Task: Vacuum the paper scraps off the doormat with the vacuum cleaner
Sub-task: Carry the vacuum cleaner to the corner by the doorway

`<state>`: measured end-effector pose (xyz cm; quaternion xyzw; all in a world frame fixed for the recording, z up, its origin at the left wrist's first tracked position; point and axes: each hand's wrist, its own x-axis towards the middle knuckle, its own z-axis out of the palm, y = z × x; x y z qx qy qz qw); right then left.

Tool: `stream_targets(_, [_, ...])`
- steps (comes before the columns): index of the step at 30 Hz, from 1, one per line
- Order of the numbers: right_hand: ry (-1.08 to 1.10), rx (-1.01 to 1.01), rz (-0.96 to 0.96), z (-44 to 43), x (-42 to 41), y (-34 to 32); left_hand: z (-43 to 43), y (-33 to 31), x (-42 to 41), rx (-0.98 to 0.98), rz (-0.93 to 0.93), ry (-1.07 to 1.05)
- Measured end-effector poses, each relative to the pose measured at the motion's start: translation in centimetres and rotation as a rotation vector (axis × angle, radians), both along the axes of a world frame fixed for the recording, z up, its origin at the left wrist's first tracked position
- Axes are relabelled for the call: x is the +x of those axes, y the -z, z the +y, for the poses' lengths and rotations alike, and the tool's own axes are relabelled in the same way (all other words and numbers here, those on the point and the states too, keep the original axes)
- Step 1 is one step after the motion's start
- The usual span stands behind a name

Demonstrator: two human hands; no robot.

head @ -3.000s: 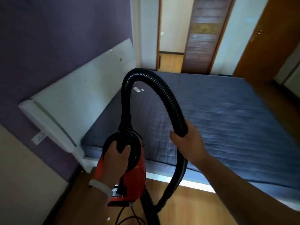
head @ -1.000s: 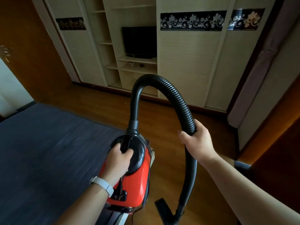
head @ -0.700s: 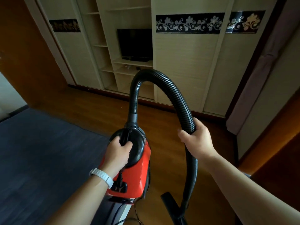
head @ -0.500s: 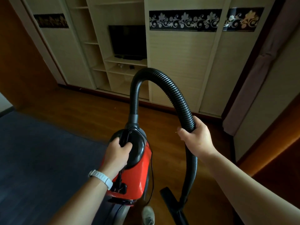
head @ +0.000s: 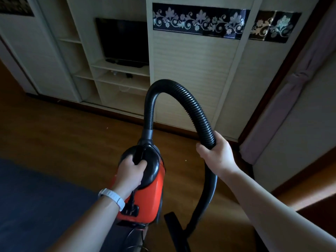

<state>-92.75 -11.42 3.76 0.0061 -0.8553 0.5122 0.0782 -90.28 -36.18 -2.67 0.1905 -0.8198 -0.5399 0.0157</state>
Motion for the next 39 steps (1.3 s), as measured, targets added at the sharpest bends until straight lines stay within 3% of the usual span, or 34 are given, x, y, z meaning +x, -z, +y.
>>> stream_targets(13, [-0.152, -0.059, -0.016, -2.5, -22.4, 2.6, -1.9, 0.6, -19.2, -0.013, -0.041, -0.150])
stream_targets(20, [-0.367, -0.181, -0.106, -3.7, -37.2, 2.2, -2.0, 1.1, -30.2, 0.024, -0.102, -0.276])
stream_targets(26, [-0.493, -0.189, -0.108, -7.1, -47.1, 0.5, -3.0, -0.5, -37.0, -0.079, -0.015, -0.429])
stream_targets(39, [-0.578, -0.066, -0.123, -23.9, -65.5, 2.2, -18.7, 2.8, -52.8, -0.022, -0.041, -0.580])
